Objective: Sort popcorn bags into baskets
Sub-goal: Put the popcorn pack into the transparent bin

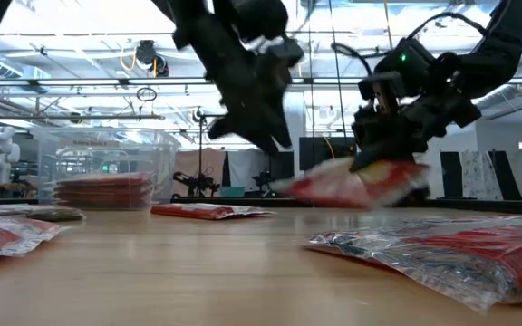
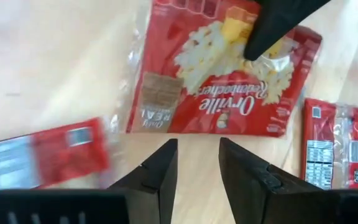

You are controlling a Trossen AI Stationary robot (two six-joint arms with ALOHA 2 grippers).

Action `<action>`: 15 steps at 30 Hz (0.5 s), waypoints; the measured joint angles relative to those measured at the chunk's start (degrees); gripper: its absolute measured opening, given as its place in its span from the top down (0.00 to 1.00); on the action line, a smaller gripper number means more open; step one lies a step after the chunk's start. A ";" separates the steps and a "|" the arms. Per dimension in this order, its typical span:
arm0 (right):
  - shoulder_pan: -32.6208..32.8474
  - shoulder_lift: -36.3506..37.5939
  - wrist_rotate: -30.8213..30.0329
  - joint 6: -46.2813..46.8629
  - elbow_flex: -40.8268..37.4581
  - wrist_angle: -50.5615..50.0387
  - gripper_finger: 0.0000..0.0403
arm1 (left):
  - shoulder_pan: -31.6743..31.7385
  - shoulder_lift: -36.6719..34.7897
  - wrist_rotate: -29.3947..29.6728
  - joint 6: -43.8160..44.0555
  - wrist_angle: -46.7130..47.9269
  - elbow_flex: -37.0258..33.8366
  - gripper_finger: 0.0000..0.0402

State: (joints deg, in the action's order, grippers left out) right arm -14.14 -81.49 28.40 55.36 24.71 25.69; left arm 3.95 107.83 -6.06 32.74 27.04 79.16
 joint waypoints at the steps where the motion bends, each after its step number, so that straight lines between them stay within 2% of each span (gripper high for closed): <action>1: -0.50 1.26 -0.09 0.31 0.02 0.25 0.96 | 0.27 -1.69 1.07 -0.01 1.25 -0.06 0.70; 6: -2.52 9.14 -2.90 3.23 0.02 3.58 0.99 | 1.77 -11.20 7.46 -0.75 3.70 0.04 0.70; 10: -3.81 15.20 -10.01 5.44 0.04 7.62 0.98 | 3.11 -16.69 11.83 -0.96 2.48 0.01 0.70; 15: -3.90 20.15 -18.35 6.96 0.07 15.21 0.98 | 4.64 -21.04 12.76 -1.17 -1.09 0.04 0.70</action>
State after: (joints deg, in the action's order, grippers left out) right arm -18.04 -61.34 10.06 62.31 24.77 40.90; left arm 8.58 86.79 6.70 31.57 25.95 79.20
